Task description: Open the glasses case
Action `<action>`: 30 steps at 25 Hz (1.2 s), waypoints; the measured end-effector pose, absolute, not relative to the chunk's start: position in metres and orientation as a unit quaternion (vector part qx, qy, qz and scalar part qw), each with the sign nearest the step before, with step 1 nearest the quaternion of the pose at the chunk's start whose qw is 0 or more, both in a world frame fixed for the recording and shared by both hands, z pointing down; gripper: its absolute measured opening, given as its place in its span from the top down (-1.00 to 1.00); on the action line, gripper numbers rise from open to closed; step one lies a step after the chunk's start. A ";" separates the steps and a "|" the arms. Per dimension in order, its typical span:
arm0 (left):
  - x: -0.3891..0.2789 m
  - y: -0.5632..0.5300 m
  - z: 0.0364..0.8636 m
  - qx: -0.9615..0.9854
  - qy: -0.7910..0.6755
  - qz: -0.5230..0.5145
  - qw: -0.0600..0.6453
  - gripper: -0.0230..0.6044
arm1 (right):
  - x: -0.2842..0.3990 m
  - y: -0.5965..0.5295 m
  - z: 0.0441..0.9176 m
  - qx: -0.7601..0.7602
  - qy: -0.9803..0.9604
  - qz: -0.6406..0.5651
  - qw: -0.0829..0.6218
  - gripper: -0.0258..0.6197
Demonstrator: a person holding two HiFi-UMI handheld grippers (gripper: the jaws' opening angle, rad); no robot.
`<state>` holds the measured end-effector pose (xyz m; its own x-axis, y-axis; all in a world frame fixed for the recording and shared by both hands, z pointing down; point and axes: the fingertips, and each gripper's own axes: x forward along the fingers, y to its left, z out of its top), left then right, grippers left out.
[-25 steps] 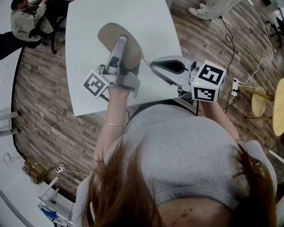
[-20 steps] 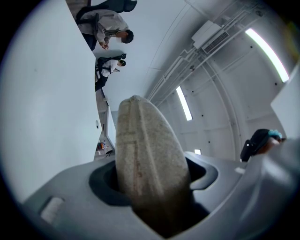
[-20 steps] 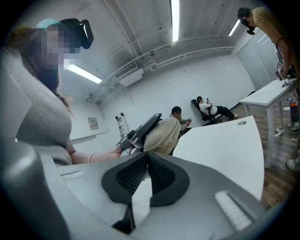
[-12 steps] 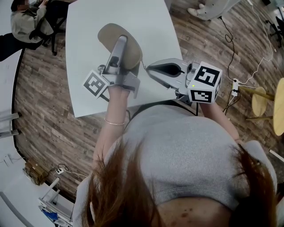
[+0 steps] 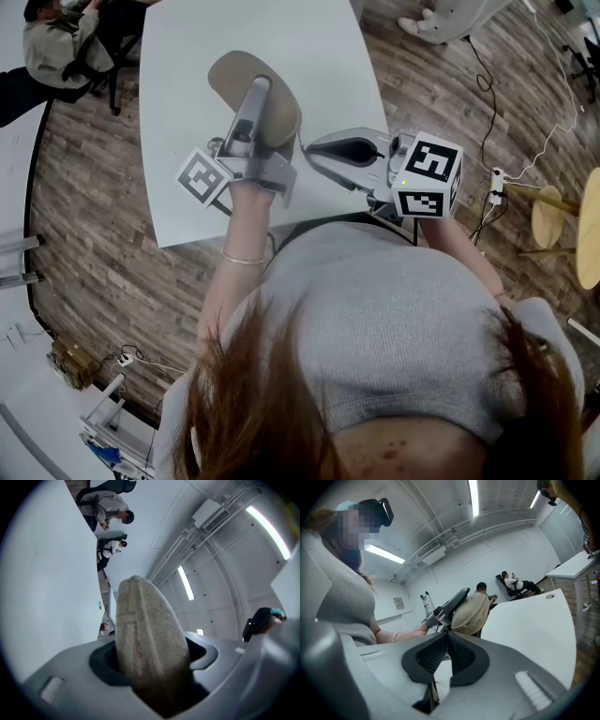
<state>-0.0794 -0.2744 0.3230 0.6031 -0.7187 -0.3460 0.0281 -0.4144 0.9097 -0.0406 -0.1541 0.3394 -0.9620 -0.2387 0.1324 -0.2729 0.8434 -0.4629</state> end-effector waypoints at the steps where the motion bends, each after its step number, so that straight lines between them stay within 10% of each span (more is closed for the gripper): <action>1: -0.079 -0.274 0.323 0.751 -0.231 -0.380 0.489 -0.08 | -0.041 -0.153 0.339 0.129 -0.960 0.247 0.035 0.89; 30: -0.046 -0.253 0.316 0.776 -0.176 -0.352 0.494 -0.09 | -0.044 -0.120 0.335 -0.034 -0.956 0.292 0.017 0.88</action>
<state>-0.0465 -0.2530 0.3156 0.6906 -0.6199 -0.3725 0.0748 -0.4511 0.8893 -0.0438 -0.1201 0.3350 -0.9972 0.0741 0.0126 0.0544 0.8272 -0.5592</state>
